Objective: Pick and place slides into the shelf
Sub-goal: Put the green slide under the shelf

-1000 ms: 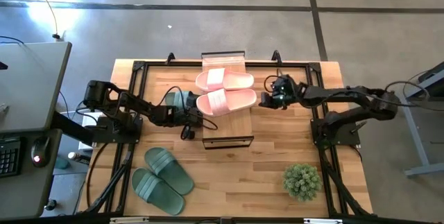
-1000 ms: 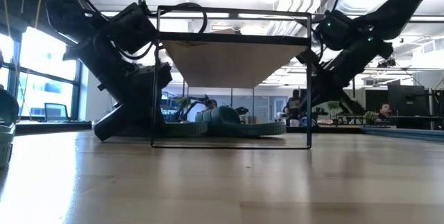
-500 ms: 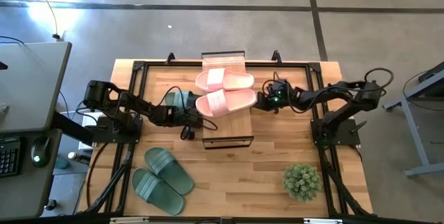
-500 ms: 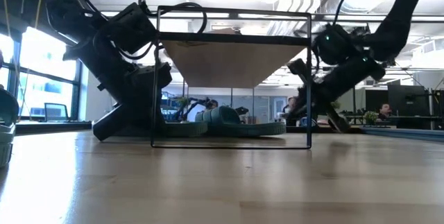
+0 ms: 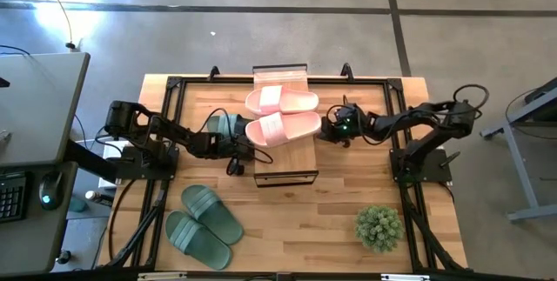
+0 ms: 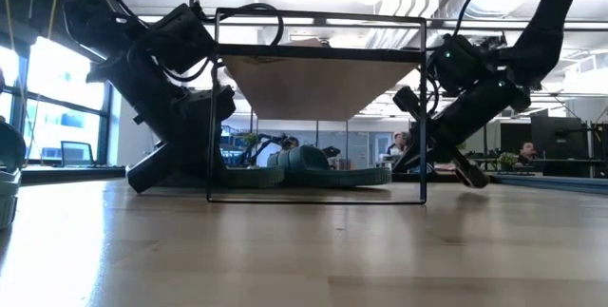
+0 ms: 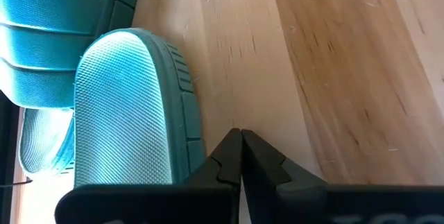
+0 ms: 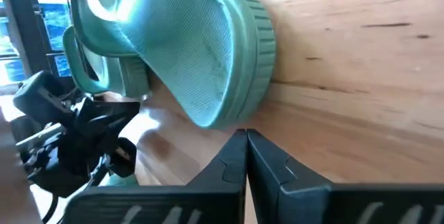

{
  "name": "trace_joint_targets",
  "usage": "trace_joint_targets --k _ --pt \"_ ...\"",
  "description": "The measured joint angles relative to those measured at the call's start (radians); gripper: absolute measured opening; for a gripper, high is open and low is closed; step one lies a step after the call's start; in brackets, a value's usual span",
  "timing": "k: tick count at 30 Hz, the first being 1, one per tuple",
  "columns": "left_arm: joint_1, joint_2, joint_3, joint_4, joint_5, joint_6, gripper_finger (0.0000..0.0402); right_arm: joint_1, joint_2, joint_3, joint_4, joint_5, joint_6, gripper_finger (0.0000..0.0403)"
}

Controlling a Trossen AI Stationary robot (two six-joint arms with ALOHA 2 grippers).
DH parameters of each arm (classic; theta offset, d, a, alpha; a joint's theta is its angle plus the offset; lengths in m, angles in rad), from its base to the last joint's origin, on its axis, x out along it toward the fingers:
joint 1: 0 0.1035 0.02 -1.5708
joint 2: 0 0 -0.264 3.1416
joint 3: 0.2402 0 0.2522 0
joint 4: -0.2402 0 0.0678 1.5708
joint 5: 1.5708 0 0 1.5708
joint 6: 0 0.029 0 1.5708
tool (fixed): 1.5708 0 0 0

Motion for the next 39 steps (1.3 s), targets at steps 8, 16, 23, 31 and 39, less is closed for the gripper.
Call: trace_joint_targets --k 8,16,23,31,39 --pt "0.0 0.0 0.0 0.0 0.0 0.0 0.0 0.0 0.082 0.003 0.151 -0.02 0.016 0.0" --pt "0.0 0.0 0.0 0.0 0.001 0.0 0.0 -0.009 0.106 0.003 0.162 0.014 0.035 0.0" --pt "0.0 0.0 0.0 0.0 0.002 0.0 0.0 -0.073 0.106 0.003 0.155 0.06 0.017 0.0" --pt "0.0 0.0 0.0 0.0 0.003 0.0 0.0 -0.135 0.107 0.002 0.155 0.045 -0.031 0.0" --pt "0.0 0.0 0.0 -0.001 0.003 0.0 0.0 -0.129 0.086 0.0 0.147 0.013 -0.135 0.0"
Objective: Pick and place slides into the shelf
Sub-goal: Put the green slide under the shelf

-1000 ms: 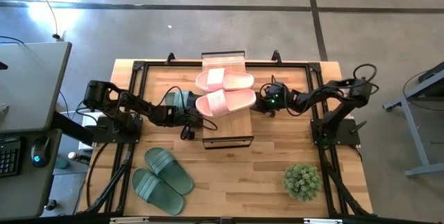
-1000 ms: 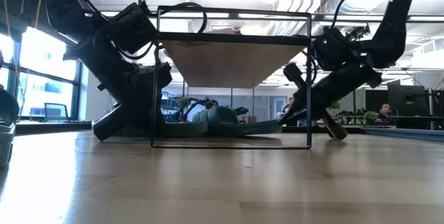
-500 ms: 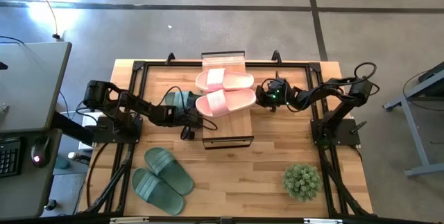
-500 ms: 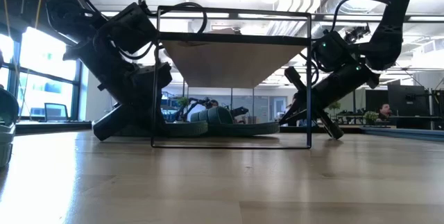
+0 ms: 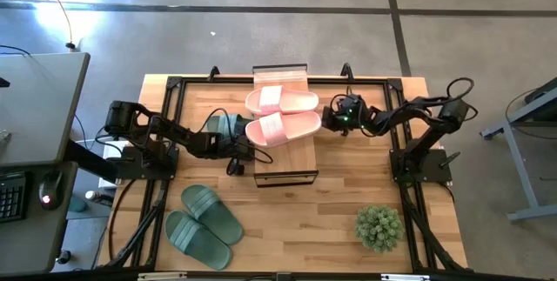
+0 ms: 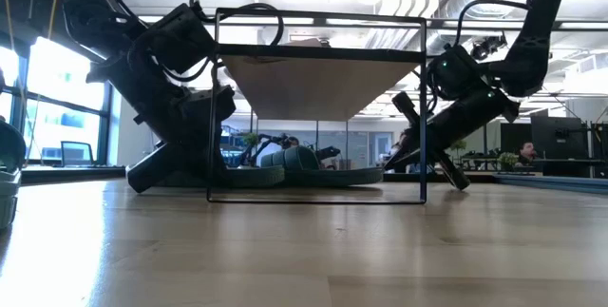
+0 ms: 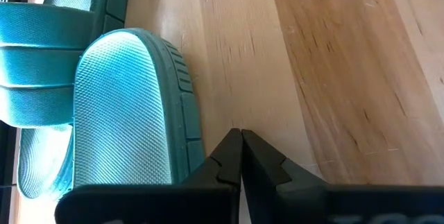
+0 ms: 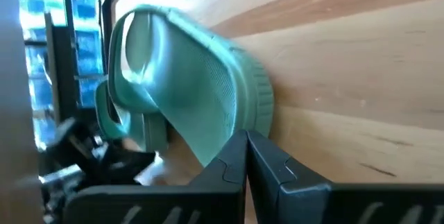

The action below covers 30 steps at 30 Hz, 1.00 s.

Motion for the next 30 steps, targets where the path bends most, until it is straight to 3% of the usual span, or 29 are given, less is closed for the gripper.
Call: trace_joint_targets --k 10,16,21,30 --pt "0.0 0.0 0.0 -0.005 0.036 0.0 0.0 0.11 -0.088 -0.004 -0.071 0.088 -0.66 0.0" --pt "0.0 0.0 0.0 -0.004 0.047 0.0 0.0 0.194 -0.091 -0.003 -0.089 0.12 -0.932 0.0" --pt "0.0 0.0 0.0 -0.004 0.05 0.0 0.0 0.232 -0.074 -0.002 -0.074 0.204 -1.021 0.0" --pt "0.0 0.0 0.0 -0.005 0.051 -0.001 0.0 0.212 0.08 0.0 0.131 0.191 -1.01 0.0"
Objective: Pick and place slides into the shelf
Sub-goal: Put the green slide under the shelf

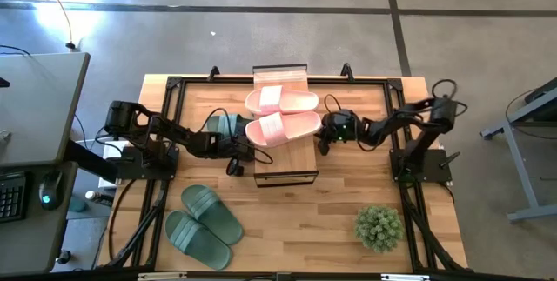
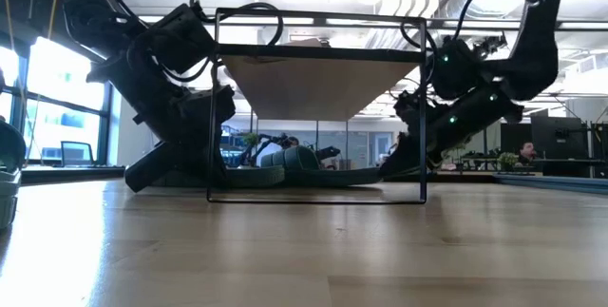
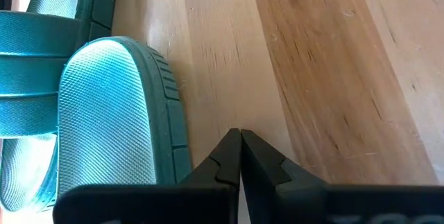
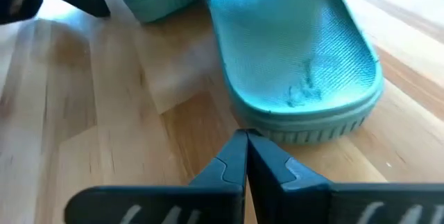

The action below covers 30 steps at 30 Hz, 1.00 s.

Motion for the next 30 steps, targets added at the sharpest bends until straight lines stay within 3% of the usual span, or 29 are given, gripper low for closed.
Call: trace_joint_targets --k 10,16,30 --pt "0.0 0.0 0.0 0.0 0.002 0.0 0.0 0.017 0.074 0.002 0.096 0.061 -0.089 0.0" --pt "0.0 0.0 0.0 0.0 0.002 -0.002 0.0 0.006 0.082 0.01 0.128 0.174 -0.038 0.0" --pt "0.0 0.0 0.0 0.003 0.002 -0.043 0.0 -0.068 0.082 0.099 0.024 0.196 0.071 0.0"
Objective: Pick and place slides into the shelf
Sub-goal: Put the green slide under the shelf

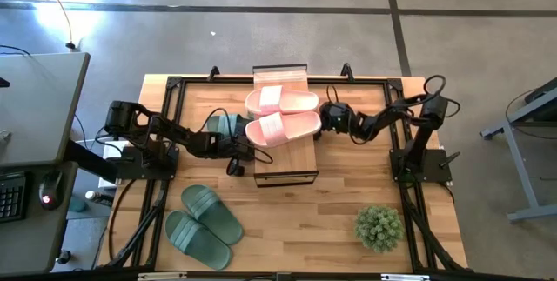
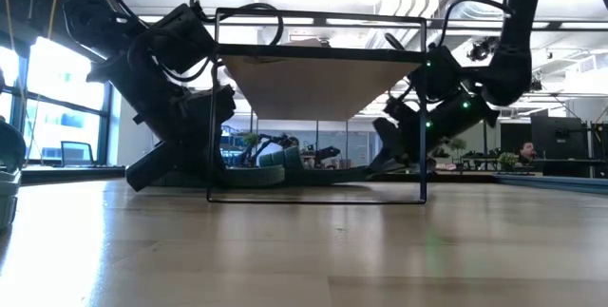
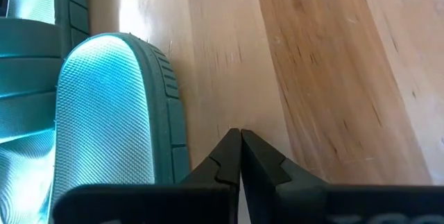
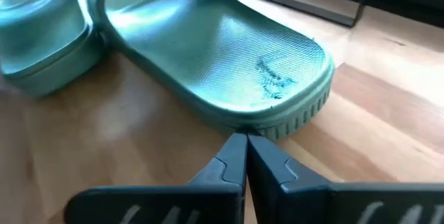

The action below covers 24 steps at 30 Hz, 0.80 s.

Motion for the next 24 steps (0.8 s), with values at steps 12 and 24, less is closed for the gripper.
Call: trace_joint_targets --k 12,24 --pt "0.0 -0.002 0.0 -0.001 0.0 -0.014 0.0 -0.052 -0.001 0.025 -0.085 0.042 0.026 0.0" --pt "-0.001 -0.159 -0.001 -0.188 -0.06 -0.066 0.0 -0.035 -0.001 0.025 -0.085 -0.009 0.039 0.0"
